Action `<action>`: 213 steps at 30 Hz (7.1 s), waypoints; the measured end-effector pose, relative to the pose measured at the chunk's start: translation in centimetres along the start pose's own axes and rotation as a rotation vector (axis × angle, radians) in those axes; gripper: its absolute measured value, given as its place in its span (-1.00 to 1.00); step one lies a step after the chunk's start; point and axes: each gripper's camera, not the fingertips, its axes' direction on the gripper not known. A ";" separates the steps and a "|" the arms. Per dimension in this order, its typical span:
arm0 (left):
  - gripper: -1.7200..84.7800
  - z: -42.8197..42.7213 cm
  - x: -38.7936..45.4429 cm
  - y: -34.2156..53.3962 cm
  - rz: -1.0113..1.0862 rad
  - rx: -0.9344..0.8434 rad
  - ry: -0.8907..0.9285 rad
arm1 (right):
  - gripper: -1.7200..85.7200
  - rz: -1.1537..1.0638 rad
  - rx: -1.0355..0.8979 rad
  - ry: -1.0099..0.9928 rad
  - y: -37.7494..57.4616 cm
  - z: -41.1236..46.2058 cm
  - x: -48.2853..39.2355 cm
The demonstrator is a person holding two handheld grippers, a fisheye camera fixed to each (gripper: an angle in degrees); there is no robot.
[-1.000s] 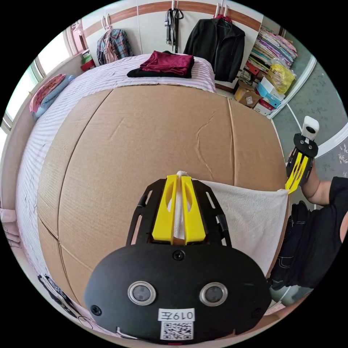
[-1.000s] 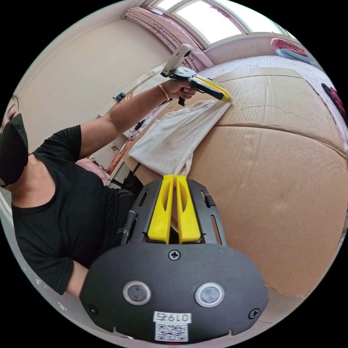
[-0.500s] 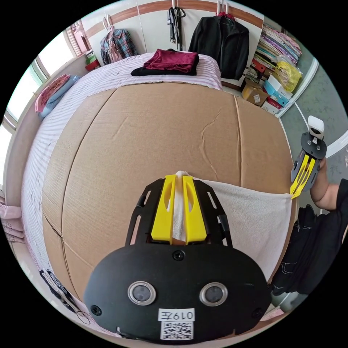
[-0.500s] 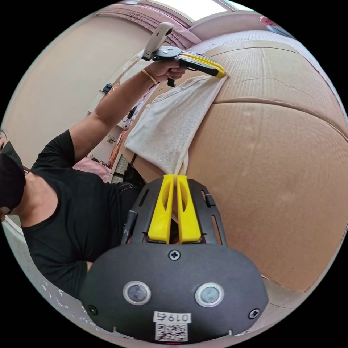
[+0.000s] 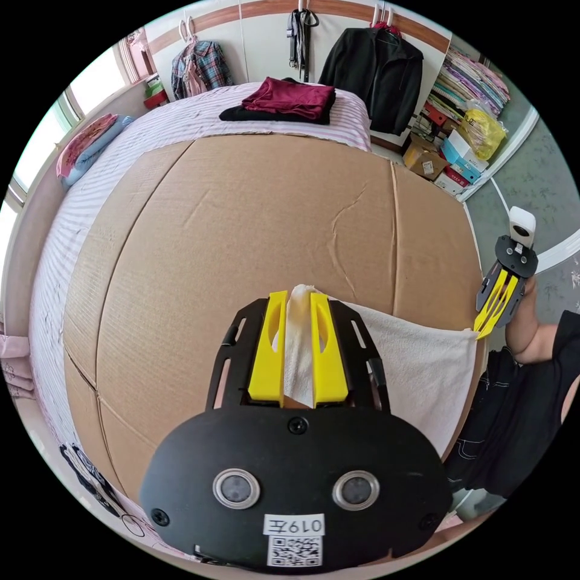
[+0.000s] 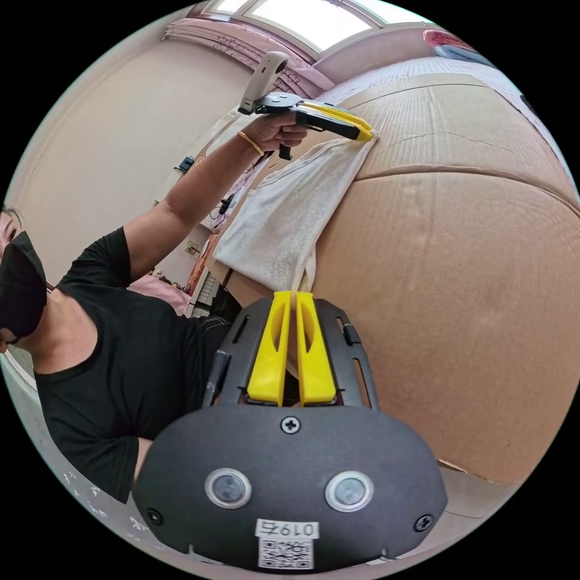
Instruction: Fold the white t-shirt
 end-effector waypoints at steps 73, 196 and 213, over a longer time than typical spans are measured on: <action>-0.93 -28.4 63.1 59.2 -0.018 0.015 -0.701 | -0.95 -1.125 -0.143 0.988 19.0 64.7 -66.2; -0.93 -21.0 -12.1 52.9 0.018 0.146 -0.018 | -0.92 -0.761 -0.471 0.241 -26.5 -30.5 -86.3; -0.92 -19.6 -12.3 51.3 0.080 0.141 -0.025 | -0.98 -0.768 -0.420 0.206 -24.7 -33.3 -87.4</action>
